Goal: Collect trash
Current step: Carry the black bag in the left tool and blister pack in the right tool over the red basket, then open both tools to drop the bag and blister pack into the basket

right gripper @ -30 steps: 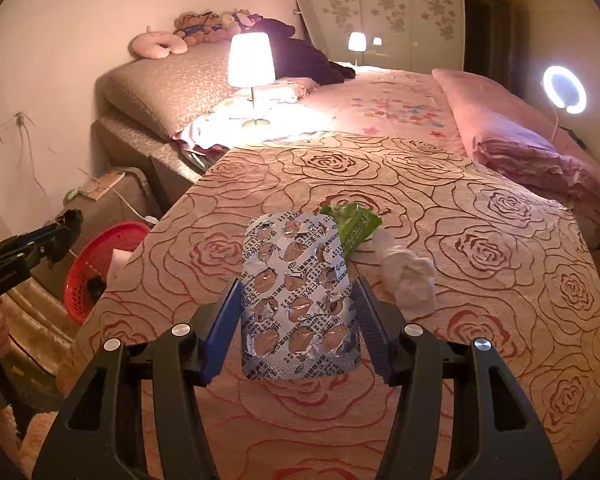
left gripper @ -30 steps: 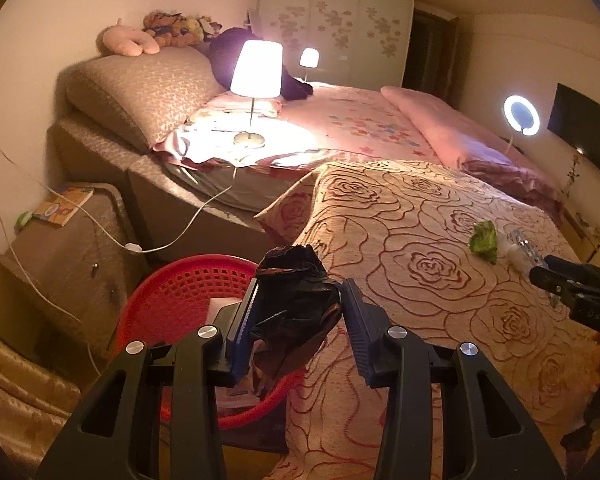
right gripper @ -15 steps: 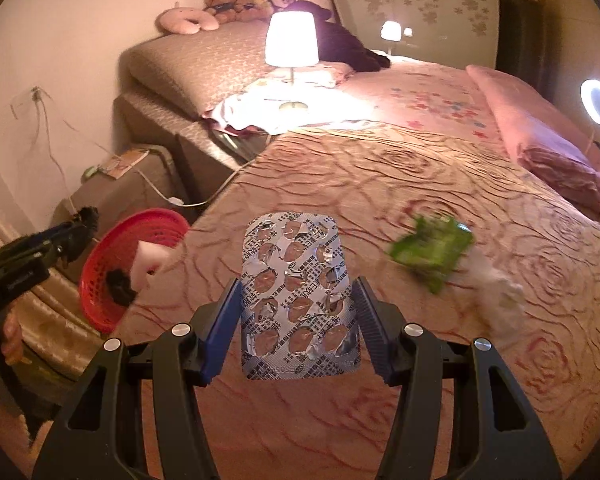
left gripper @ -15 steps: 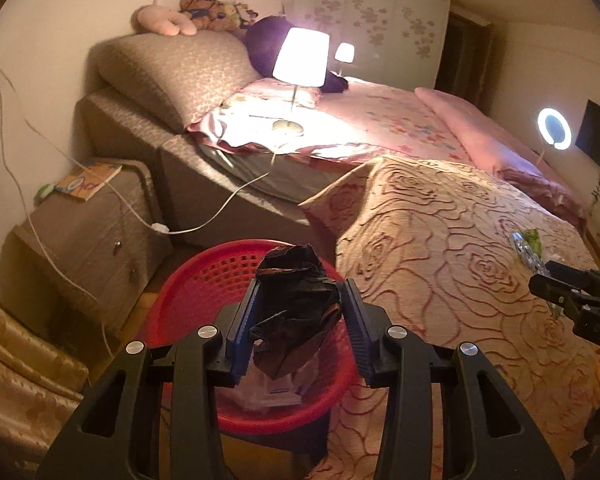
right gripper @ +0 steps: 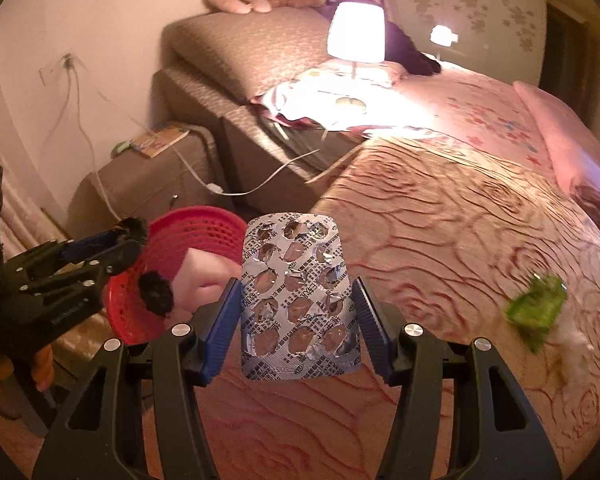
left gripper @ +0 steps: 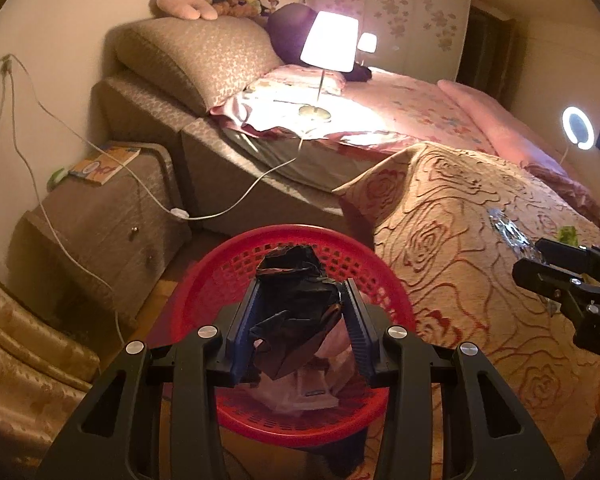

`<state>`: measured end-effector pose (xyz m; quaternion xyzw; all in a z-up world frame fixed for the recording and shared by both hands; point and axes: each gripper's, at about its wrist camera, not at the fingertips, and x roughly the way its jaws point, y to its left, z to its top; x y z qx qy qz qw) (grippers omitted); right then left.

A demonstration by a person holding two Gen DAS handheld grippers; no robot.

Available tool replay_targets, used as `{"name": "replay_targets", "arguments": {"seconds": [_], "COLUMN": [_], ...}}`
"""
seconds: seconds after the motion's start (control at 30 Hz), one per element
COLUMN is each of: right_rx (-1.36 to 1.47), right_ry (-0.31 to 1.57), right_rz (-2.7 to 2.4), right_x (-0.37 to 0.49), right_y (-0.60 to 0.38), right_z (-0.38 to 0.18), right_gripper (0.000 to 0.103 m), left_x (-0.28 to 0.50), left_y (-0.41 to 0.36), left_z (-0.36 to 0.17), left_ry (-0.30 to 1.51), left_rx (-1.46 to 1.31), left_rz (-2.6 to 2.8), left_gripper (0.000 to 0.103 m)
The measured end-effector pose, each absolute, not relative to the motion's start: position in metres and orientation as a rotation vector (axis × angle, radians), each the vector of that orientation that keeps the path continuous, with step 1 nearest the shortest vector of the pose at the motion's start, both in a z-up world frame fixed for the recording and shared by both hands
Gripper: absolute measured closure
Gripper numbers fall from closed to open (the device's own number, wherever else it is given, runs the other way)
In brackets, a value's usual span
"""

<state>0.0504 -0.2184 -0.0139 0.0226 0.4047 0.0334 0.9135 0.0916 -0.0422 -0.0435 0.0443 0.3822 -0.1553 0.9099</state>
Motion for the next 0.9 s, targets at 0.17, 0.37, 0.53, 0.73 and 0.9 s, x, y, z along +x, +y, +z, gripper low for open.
{"name": "replay_targets", "arguments": {"seconds": [0.17, 0.37, 0.53, 0.73, 0.9], "right_rx": [0.021, 0.025, 0.022, 0.065, 0.091], "right_ry": [0.857, 0.891, 0.89, 0.908, 0.918], "right_rz": [0.108, 0.146, 0.167, 0.2, 0.193], "right_x": [0.068, 0.089, 0.097, 0.104, 0.102], "right_y": [-0.197, -0.178, -0.166, -0.16, -0.166], "right_z": [-0.021, -0.031, -0.032, -0.038, -0.043], "right_gripper": [0.048, 0.048, 0.048, 0.048, 0.041], "left_x": [0.099, 0.103, 0.106, 0.107, 0.104], "left_y": [-0.035, -0.029, -0.025, -0.02, -0.018], "left_z": [-0.05, -0.054, -0.056, -0.056, -0.051], "left_ry": [0.803, 0.809, 0.812, 0.808, 0.782], "left_rx": [0.091, 0.094, 0.095, 0.094, 0.085], "left_rz": [-0.3, -0.271, -0.246, -0.234, -0.239], "left_gripper": [0.064, 0.063, 0.062, 0.048, 0.03]}}
